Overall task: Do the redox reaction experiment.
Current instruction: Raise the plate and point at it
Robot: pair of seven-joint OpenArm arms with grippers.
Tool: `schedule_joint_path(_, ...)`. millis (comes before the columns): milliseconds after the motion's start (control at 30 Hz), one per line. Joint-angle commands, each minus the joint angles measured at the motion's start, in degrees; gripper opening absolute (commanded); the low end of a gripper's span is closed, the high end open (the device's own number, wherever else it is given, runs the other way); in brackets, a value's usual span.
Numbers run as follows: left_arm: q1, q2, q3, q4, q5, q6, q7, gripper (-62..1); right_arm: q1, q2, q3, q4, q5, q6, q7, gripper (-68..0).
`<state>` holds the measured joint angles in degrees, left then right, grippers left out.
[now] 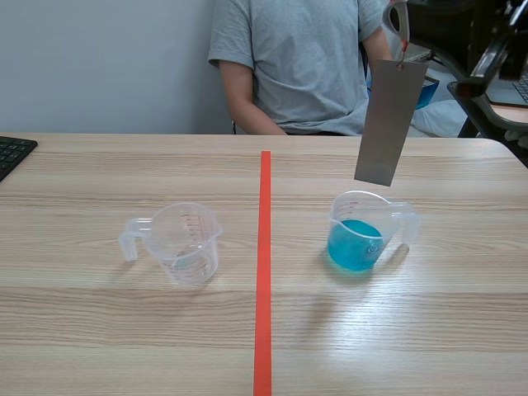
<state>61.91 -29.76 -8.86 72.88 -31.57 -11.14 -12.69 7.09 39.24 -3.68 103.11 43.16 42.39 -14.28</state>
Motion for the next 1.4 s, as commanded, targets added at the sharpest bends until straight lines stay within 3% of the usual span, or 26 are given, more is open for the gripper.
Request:
schedule_joint_path(0, 0.2, -1.7, 0.1, 0.8, -0.4, -0.6, -1.0, -57.3, 1.3, 0.8, 1.2, 0.8, 1.0, 0.3, 0.6, -66.2)
schedule_joint_path(267, 3.2, -8.7, 0.0, 3.6, -0.4, -4.9, -4.7, -57.3, 1.3, 0.8, 1.2, 0.8, 1.1, 0.3, 0.4, -66.3)
schedule_joint_path(500, 3.3, -19.1, 0.1, 6.5, -0.8, -8.1, -6.6, -57.3, 1.3, 0.8, 1.2, 0.8, 1.1, 0.3, 0.4, -66.3)
schedule_joint_path(600, 2.9, -24.2, 0.1, 8.6, -0.8, -10.3, -10.7, -57.3, 1.3, 0.8, 1.2, 0.8, 1.1, 0.3, 0.4, -66.2)
schedule_joint_path(900, -9.7, -35.7, 1.9, 14.8, -0.8, -14.8, -13.3, -57.3, 1.3, 0.9, 1.2, 0.8, 1.1, 0.3, 0.4, -66.2)
schedule_joint_path(1033, -20.7, -38.5, 7.5, 17.1, -0.8, -14.8, -13.3, -57.3, 1.2, 1.4, 1.2, 0.8, 1.6, 0.3, 0.5, -66.2)
schedule_joint_path(1167, -33.9, -38.7, 16.8, 18.3, -0.8, -14.7, -11.8, -57.3, 1.2, 2.2, 1.2, 0.8, 2.5, 0.3, 0.5, -66.2)
schedule_joint_path(1367, -56.3, -33.4, 36.6, 16.3, -0.3, -11.0, -5.6, -57.3, 1.2, 2.2, 1.2, 0.9, 2.6, 0.3, 0.7, -66.2)
